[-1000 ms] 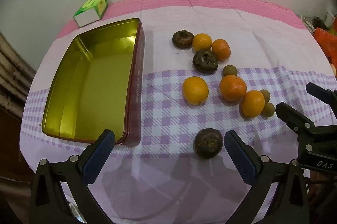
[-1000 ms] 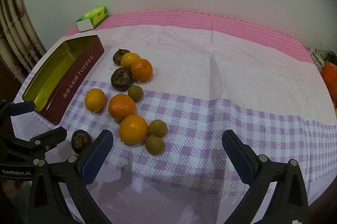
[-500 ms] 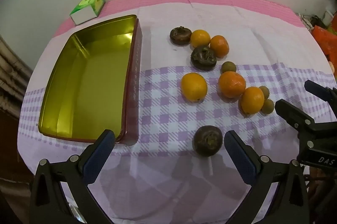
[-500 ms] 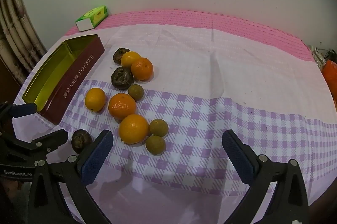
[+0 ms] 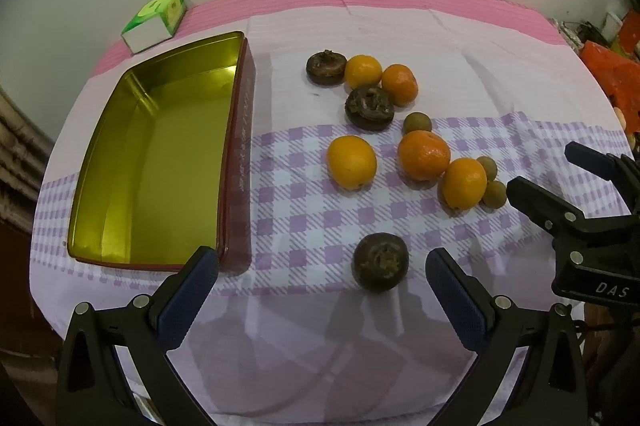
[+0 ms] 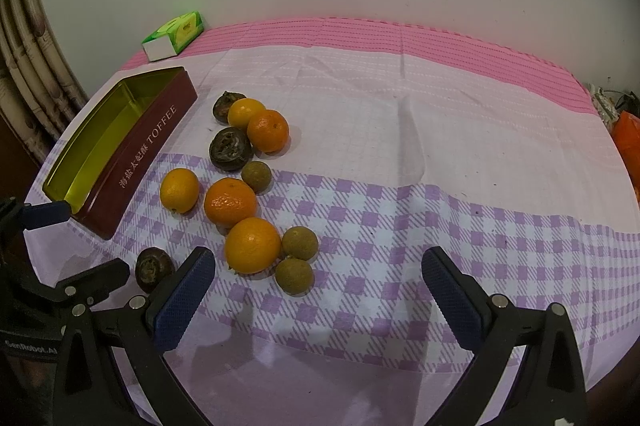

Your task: Organize fruits

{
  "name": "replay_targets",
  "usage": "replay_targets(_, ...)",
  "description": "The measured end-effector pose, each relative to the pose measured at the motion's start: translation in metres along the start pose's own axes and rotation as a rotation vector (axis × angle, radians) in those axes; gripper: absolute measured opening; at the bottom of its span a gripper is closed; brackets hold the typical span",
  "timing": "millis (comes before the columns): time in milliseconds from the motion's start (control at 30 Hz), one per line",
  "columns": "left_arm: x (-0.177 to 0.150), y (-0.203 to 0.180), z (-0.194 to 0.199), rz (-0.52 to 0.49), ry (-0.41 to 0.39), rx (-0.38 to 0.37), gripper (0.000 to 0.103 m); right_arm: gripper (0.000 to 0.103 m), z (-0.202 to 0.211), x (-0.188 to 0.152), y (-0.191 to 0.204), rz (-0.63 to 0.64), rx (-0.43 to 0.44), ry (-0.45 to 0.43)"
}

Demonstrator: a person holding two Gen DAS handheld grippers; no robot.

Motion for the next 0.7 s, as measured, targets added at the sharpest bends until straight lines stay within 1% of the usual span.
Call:
replay_targets(67,0.0003,-0.0008,0.0005,-0.002,-0.004,-0.003,0.103,0.103,0.0001,-0.0001,-0.0002,-0.001,0.0,0.001)
replay_targets(167,0.0001,-0.0003,0.0003,-0.006,-0.004,0.017,0.103,0.103,0.0001,-0.0002,-0.0001,-0.002,0.001,0.001)
replay_targets(433,-0.0012,0.0044,-0.0016,0.01,-0.001,0.038,0.103,0.103,0.0004,0.0001,0.0004,-0.003,0.001,0.001)
replay_targets(700,-0.0038,0.0077,-0.0043,0.017,0.01,0.048,0.103,0.103,0.0004,0.0004,0.0009,-0.004,0.0,0.0)
Point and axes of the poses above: each gripper's, at about its wrist camera, not at the fingertips, and z roughly against the way its jaws point, y to its left, x to its top, the point moved 5 cm from there along -z, roughly the way its jaws point
